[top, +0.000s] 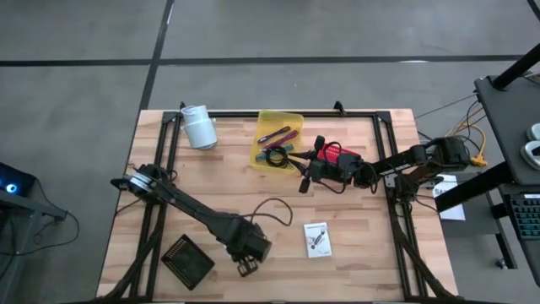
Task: Pick and place items into bin
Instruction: Put the left white card reader box into the black bin
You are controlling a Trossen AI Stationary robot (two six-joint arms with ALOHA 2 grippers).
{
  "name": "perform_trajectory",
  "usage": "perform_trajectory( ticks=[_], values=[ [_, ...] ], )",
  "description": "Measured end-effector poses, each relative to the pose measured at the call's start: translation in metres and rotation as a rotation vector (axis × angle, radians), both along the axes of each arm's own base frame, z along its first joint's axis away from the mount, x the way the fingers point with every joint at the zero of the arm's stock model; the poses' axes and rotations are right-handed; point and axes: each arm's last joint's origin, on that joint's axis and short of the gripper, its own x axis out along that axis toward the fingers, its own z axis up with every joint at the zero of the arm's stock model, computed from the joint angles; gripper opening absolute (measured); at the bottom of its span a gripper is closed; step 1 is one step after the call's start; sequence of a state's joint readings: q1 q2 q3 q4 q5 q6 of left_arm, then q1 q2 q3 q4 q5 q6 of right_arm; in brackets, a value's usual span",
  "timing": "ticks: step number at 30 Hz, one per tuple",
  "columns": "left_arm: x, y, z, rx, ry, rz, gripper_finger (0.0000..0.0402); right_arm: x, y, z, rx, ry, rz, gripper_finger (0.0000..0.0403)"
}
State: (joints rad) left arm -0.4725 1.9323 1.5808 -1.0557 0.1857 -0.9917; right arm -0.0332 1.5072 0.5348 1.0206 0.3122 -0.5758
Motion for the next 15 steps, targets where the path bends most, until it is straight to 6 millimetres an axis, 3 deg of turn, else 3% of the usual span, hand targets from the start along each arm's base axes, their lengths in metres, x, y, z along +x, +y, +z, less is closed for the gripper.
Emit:
perform_trajectory(
  ticks=[3,9,15],
  values=[
    [-0.005,0.003,0.02,0.035,0.073,0.02,0.0,0.0,0.0,0.0,0.0,0.0,0.0,0.0057],
    [-0.021,-0.001,0.047,0.076,0.249,0.32,0.0,0.0,0.0,0.0,0.0,0.0,0.0,0.0057],
    [-0.03,-0.019,0.053,0.006,0.352,0.662,0.0,0.0,0.0,0.0,0.0,0.001,0.0,0.0057]
  ],
)
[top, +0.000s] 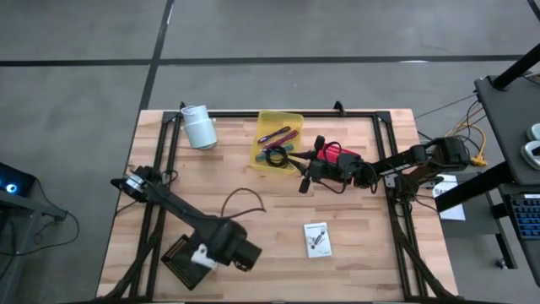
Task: Pick and place items into bin
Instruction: Put the left white card reader box into the black bin
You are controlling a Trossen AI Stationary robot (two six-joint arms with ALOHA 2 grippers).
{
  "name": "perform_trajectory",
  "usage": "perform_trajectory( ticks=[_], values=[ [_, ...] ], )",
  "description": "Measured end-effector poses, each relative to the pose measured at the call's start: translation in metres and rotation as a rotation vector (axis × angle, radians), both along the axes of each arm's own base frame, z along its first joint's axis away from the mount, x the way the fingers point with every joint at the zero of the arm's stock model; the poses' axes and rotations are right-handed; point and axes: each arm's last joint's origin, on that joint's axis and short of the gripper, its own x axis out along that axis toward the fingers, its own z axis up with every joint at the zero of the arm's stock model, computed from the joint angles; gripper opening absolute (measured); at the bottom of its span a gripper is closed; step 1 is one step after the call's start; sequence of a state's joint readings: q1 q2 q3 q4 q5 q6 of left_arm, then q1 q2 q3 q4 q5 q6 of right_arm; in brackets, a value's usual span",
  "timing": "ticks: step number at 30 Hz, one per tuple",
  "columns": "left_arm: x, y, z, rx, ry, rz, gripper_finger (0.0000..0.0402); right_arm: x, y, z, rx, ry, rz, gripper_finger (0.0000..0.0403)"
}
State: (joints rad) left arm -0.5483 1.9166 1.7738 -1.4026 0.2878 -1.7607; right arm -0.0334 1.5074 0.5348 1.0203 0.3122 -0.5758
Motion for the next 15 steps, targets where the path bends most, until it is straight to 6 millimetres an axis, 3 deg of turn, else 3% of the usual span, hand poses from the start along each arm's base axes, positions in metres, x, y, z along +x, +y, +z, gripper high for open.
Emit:
perform_trajectory(
  ticks=[7,15],
  values=[
    [-0.014,-0.031,0.0,-0.071,0.043,0.106,0.0,0.0,0.0,0.0,0.0,0.0,0.0,0.0057],
    [-0.036,-0.042,0.001,0.028,0.222,0.37,0.0,0.0,0.0,0.0,0.004,-0.002,0.001,0.0057]
  ],
)
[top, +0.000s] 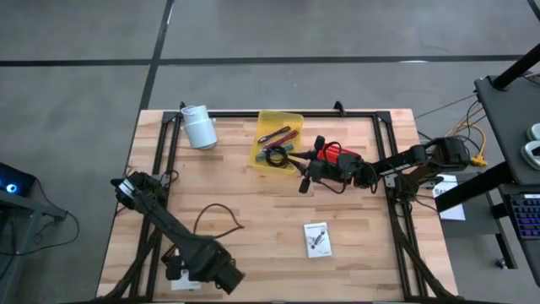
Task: Pick and place items into bin
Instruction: Put the left white card reader box into the black bin
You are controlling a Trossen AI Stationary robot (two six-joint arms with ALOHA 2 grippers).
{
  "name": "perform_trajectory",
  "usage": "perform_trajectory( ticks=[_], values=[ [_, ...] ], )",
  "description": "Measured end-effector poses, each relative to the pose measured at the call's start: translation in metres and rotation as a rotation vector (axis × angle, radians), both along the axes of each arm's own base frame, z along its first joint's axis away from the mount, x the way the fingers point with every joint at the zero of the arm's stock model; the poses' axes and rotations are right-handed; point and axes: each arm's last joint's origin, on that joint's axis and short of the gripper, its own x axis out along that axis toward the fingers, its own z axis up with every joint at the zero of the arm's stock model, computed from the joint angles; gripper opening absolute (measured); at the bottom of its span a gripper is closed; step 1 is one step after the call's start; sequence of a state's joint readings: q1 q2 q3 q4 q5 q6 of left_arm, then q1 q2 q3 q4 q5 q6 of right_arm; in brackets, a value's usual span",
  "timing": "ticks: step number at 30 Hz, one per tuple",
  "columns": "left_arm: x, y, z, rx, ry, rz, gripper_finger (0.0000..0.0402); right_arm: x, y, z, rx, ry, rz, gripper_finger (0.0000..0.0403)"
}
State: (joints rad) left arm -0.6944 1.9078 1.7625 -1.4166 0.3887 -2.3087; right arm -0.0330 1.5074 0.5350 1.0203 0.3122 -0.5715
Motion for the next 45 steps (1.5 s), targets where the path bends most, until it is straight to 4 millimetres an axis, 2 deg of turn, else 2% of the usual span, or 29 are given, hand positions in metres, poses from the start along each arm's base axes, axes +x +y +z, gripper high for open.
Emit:
perform_trajectory(
  ticks=[4,7,15,20,27,32,36,45],
  values=[
    [-0.004,-0.002,-0.003,0.022,0.019,-0.011,0.0,0.0,0.0,0.0,0.011,-0.004,0.0,0.0057],
    [-0.003,-0.002,-0.009,0.042,-0.052,-0.136,0.0,0.0,0.0,0.0,0.011,-0.004,0.001,0.0057],
    [-0.007,0.003,-0.019,-0.069,-0.193,-0.867,0.0,0.0,0.0,0.0,0.014,-0.005,0.0,0.0057],
    [-0.016,0.013,-0.018,-0.045,-0.134,-1.134,0.0,0.0,0.0,0.0,0.014,-0.005,0.001,0.0057],
    [-0.021,0.015,-0.006,-0.042,-0.25,-1.486,0.0,0.0,0.0,0.001,0.043,-0.024,0.003,0.0057],
    [-0.023,0.016,0.001,-0.055,-0.322,-1.626,0.0,0.0,0.0,0.0,0.085,-0.033,0.005,0.0057],
    [-0.022,0.007,0.0,-0.088,-0.415,-1.779,0.0,0.001,0.0,0.002,0.071,-0.041,0.005,0.0057],
    [-0.043,-0.003,0.002,-0.181,-0.373,-2.067,0.0,0.011,0.0,0.022,0.083,-0.111,0.008,0.0057]
  ],
)
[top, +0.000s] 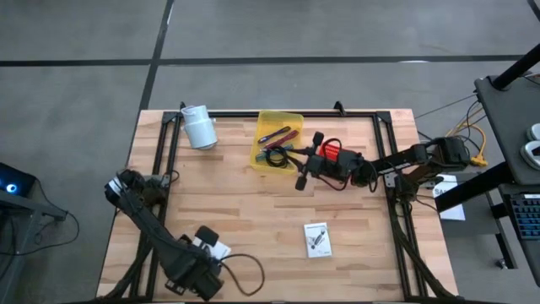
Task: Pick and place items into bin
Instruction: Put the left white card reader box into the black bin
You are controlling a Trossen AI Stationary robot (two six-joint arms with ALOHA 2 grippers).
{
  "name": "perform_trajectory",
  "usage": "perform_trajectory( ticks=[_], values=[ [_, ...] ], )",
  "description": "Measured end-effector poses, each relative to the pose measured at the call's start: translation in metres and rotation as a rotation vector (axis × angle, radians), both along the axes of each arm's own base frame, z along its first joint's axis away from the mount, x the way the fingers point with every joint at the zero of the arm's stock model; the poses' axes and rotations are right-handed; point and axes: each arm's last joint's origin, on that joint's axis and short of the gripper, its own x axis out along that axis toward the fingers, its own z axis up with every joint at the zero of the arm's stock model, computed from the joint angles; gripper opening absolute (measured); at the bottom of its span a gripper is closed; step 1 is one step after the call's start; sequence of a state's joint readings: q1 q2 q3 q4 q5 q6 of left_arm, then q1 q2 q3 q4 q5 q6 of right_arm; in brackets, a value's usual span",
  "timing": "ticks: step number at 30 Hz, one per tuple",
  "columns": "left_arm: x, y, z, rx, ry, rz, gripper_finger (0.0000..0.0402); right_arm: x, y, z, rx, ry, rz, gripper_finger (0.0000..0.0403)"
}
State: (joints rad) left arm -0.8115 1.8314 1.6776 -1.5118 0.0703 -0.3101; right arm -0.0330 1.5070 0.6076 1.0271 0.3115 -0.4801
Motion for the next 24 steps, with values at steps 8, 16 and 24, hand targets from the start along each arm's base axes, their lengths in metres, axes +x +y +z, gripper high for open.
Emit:
perform_trajectory(
  ticks=[8,16,24],
  values=[
    [-0.031,-0.009,-0.019,0.047,0.053,-0.141,0.0,0.002,0.0,0.004,0.008,-0.016,-0.002,0.0057],
    [-0.057,-0.01,-0.046,0.119,0.088,-0.11,0.0,0.002,0.0,0.003,0.063,-0.028,0.003,0.0057],
    [-0.064,-0.015,-0.056,0.084,0.112,-0.099,0.0,0.002,0.0,0.001,0.059,0.001,0.001,0.0057]
  ],
)
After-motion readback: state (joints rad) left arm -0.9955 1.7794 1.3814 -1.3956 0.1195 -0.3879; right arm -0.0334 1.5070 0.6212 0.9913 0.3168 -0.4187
